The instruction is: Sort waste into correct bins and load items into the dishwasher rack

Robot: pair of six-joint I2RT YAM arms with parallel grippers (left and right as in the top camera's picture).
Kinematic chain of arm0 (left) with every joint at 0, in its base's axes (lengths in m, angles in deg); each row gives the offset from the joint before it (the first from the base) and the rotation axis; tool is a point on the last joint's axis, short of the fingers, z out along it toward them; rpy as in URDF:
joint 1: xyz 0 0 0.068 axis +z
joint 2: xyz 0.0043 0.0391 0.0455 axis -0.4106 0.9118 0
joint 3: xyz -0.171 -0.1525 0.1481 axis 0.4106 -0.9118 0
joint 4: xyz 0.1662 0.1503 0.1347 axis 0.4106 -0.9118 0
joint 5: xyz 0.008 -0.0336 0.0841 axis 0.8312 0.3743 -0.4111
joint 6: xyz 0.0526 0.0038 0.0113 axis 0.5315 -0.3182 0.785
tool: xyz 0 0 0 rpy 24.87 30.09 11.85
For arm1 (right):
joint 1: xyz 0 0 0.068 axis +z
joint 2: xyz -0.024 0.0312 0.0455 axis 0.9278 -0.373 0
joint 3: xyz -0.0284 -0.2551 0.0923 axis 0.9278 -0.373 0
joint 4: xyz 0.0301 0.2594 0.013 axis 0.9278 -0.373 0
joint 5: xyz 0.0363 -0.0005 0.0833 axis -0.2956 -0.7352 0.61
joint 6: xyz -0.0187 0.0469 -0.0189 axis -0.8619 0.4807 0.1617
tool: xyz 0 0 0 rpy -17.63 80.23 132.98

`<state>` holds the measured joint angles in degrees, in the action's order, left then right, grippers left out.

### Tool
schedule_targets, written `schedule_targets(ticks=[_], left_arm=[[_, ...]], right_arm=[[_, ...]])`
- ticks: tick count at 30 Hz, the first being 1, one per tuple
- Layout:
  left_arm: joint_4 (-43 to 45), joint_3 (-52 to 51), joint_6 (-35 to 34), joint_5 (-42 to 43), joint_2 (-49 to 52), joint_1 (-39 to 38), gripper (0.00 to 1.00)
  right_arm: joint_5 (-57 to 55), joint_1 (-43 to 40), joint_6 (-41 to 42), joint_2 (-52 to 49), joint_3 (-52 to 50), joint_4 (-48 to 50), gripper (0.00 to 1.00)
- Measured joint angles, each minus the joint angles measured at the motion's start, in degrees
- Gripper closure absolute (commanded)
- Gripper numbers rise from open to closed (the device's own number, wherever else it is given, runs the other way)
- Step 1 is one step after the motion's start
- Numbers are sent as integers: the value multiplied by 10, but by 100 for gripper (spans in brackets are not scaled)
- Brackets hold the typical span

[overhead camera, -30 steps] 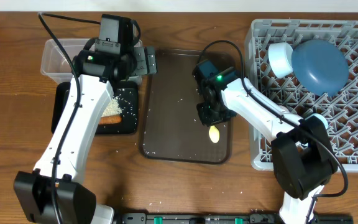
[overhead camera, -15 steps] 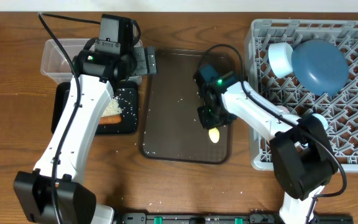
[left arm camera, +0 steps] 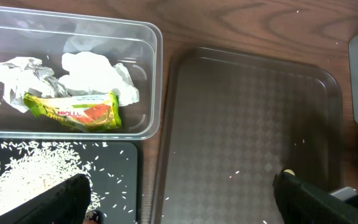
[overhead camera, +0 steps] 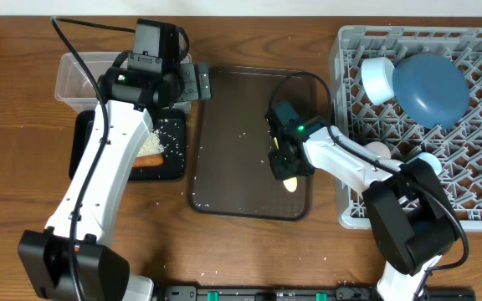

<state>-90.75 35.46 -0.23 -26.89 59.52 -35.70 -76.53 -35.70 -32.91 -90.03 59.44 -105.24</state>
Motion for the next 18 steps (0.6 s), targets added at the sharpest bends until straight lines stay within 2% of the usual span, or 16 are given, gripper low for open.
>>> schedule_targets(ticks=[6,18], left_arm=[[0,0,0,0,0,0,4],[0,0,0,0,0,0,4]], right_arm=[[-11,0,0,1,-1,-4,98],[-4,0,-2,5,23,-43,99]])
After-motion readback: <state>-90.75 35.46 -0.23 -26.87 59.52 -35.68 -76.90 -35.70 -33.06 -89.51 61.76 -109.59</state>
